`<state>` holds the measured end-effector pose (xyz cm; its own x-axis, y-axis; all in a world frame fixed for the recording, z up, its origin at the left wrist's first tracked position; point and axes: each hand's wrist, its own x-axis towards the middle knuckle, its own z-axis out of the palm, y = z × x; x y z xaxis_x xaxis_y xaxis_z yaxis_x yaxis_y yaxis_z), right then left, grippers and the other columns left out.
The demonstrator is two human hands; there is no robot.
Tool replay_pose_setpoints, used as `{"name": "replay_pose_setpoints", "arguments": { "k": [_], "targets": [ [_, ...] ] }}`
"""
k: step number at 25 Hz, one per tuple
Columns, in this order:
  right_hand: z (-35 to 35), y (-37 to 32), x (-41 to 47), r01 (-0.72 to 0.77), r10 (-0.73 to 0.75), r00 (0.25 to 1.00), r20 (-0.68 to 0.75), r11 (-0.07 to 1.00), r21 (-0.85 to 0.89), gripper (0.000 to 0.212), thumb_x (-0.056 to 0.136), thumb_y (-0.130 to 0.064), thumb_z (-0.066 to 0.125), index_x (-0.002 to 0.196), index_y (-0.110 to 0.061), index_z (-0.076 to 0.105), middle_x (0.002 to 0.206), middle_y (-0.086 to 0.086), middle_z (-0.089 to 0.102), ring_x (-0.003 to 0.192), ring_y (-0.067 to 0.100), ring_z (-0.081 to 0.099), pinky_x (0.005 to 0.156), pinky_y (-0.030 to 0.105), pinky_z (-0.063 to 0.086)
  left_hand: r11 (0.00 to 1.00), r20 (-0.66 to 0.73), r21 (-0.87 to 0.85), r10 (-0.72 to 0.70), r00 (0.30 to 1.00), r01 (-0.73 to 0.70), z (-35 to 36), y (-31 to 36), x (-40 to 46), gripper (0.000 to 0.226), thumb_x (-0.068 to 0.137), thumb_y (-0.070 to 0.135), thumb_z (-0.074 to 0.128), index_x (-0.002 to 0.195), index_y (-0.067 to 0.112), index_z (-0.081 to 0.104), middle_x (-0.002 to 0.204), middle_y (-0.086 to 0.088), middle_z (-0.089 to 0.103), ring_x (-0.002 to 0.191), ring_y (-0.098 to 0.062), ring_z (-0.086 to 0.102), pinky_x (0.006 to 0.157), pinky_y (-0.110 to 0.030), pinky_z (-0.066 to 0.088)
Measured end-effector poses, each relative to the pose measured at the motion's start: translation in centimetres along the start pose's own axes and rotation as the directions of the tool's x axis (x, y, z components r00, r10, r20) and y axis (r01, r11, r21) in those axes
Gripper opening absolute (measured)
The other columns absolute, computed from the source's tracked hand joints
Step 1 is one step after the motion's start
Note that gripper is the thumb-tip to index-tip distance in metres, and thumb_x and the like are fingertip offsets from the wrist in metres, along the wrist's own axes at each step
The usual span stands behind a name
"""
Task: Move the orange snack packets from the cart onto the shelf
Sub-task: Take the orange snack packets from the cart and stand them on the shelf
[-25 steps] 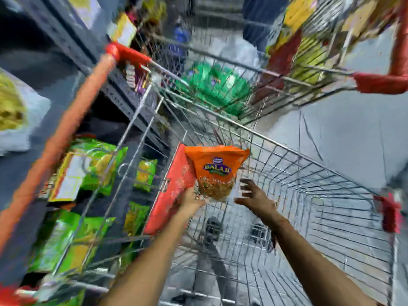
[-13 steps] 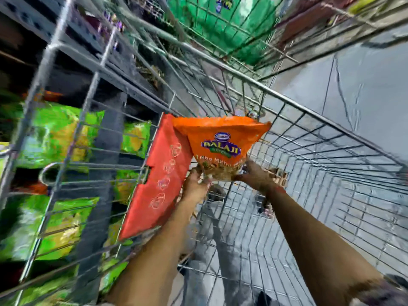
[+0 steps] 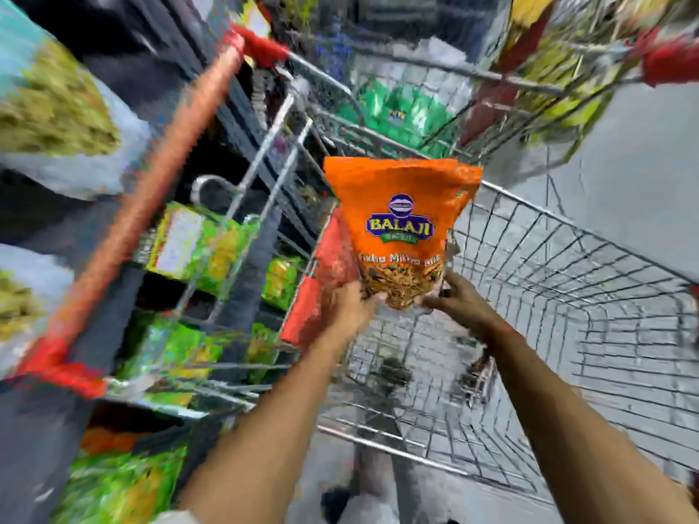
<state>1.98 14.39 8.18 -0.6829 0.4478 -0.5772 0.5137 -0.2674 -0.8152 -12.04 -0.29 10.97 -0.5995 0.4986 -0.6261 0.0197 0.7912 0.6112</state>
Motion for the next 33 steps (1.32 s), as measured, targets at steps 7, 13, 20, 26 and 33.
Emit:
{"name": "replay_pose_setpoints", "arguments": {
  "k": [7, 13, 20, 26, 33],
  "targets": [
    [8.4, -15.2, -12.9, 0.504, -0.503, 0.864, -0.037, 0.86, 0.077, 0.047, 0.079, 0.003, 0.072, 0.119, -0.016, 0.056, 0.106, 0.01, 0.069, 0.092, 0.018, 0.066, 0.079, 0.021, 0.056, 0.913, -0.489, 0.2, 0.407, 0.771, -0.355, -15.1, 5.1, -16.7, 0.062, 0.068, 0.073, 0.044, 0.098, 0.024, 0.066, 0.089, -0.008, 0.076, 0.085, -0.03, 0.071, 0.073, -0.044, 0.056],
    [17.8, -30.1, -25.8, 0.832, -0.837, 0.547, 0.001, 0.544, 0.105, 0.045, 0.07, -0.007, 0.081, 0.108, -0.025, 0.063, 0.099, -0.011, 0.074, 0.084, -0.005, 0.069, 0.075, 0.011, 0.053, 0.781, -0.778, 0.457, 0.583, 0.234, -0.426, -27.5, 7.1, -35.0, 0.048, 0.082, 0.065, 0.048, 0.107, 0.028, 0.066, 0.096, -0.004, 0.077, 0.091, -0.029, 0.07, 0.072, -0.042, 0.054],
    [32.1, -38.5, -35.7, 0.928, -0.95, 0.244, 0.194, 0.287, 0.239, 0.059, 0.062, -0.02, 0.089, 0.114, -0.023, 0.061, 0.105, -0.014, 0.074, 0.095, 0.006, 0.069, 0.084, 0.021, 0.054, 0.799, -0.889, 0.454, 0.439, -0.133, -0.395, -37.7, 0.6, -50.4, 0.048, 0.077, 0.071, 0.051, 0.111, 0.038, 0.063, 0.099, 0.002, 0.078, 0.097, -0.023, 0.071, 0.078, -0.043, 0.056],
    [40.7, -40.0, -37.6, 0.946, -0.934, 0.113, 0.34, 0.206, 0.25, 0.049, 0.07, -0.041, 0.08, 0.115, -0.042, 0.061, 0.107, -0.014, 0.073, 0.097, 0.013, 0.067, 0.084, 0.037, 0.057, 0.921, -0.937, 0.323, 0.278, -0.212, -0.219, -41.3, -4.7, -54.5, 0.041, 0.083, 0.059, 0.056, 0.104, 0.028, 0.072, 0.09, -0.001, 0.079, 0.087, -0.025, 0.071, 0.069, -0.04, 0.055],
    [44.1, -41.3, -34.8, 0.938, -0.892, 0.158, 0.423, 0.269, 0.218, 0.056, 0.063, -0.062, 0.078, 0.109, -0.032, 0.065, 0.104, 0.001, 0.075, 0.1, 0.025, 0.068, 0.088, 0.055, 0.053, 0.969, -0.964, 0.237, 0.225, -0.142, -0.073, -43.8, -6.1, -53.5, 0.042, 0.081, 0.065, 0.05, 0.094, 0.03, 0.07, 0.083, 0.002, 0.078, 0.082, -0.024, 0.07, 0.062, -0.038, 0.054]
  ]
}}
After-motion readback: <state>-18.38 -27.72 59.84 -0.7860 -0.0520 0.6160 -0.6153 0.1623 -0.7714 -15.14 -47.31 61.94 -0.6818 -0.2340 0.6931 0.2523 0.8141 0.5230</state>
